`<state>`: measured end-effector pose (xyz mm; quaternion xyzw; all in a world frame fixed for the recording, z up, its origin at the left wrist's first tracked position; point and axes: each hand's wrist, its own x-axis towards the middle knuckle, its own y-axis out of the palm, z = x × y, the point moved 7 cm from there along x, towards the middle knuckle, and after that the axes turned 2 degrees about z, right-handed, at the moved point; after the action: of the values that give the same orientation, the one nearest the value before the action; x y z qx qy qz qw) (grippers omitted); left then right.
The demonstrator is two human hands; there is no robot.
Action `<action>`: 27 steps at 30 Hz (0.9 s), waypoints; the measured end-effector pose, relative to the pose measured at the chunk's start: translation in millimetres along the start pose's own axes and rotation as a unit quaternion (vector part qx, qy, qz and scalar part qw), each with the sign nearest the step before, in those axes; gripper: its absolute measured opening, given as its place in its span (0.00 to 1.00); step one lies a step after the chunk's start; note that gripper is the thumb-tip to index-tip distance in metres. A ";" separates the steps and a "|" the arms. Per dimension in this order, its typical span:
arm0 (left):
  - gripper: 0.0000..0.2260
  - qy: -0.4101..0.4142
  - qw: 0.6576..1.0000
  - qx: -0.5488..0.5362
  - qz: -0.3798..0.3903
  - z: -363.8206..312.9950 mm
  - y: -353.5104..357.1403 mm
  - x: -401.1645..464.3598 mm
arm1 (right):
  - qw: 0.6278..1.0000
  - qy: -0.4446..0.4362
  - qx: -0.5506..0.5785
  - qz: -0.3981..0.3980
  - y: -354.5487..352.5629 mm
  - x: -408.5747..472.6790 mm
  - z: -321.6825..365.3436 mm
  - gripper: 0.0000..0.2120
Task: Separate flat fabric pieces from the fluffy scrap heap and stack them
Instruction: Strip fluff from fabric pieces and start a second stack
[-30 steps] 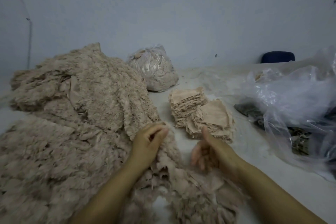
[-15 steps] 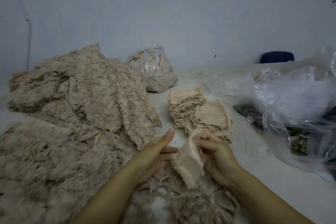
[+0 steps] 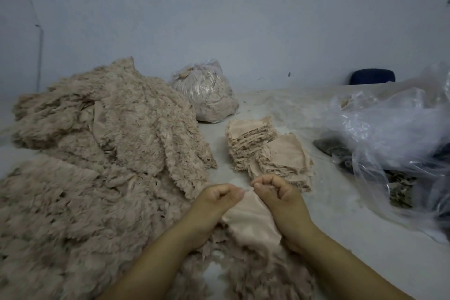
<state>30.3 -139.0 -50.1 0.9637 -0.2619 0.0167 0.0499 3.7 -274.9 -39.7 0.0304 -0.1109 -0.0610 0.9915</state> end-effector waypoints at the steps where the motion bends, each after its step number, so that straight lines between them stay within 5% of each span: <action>1: 0.09 -0.003 1.000 -0.015 -0.019 -0.3 -2.9 -0.3 | 1.000 -0.013 -0.008 -0.023 -3.9 1.6 1.1 0.09; 9: 0.05 -0.024 0.962 -0.166 -0.217 2.9 -50.6 -4.5 | 0.983 -0.088 -0.080 -0.139 -42.0 13.2 24.8 0.10; 14: 0.08 0.068 0.982 0.136 -0.110 -22.4 -24.7 0.9 | 0.987 -0.091 -0.129 0.005 -10.8 12.8 24.4 0.09; 16: 0.20 0.101 0.971 0.218 -0.014 -27.7 -5.7 2.8 | 0.982 -0.103 -0.139 0.074 1.3 12.4 28.0 0.09; 18: 0.27 0.066 0.973 0.215 0.050 -19.1 5.0 4.6 | 0.990 -0.089 -0.089 0.057 0.7 10.5 27.1 0.08; 22: 0.03 0.053 0.989 0.099 -0.091 -14.7 -4.6 9.2 | 0.993 0.078 0.087 0.032 -5.3 9.3 -7.0 0.25; 25: 0.04 -0.012 0.981 -0.147 -0.126 -4.1 -7.5 19.1 | 0.974 0.175 0.142 0.037 -6.3 3.8 -24.4 0.09; 27: 0.09 -0.044 0.977 -0.188 -0.095 -3.5 1.9 25.0 | 0.976 0.150 0.159 -0.007 -12.5 7.7 -21.7 0.04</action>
<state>51.0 -152.8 -44.9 0.9573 -0.1700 -0.0796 0.2199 14.6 -287.2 -60.1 0.1969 0.0312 -0.0446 0.9789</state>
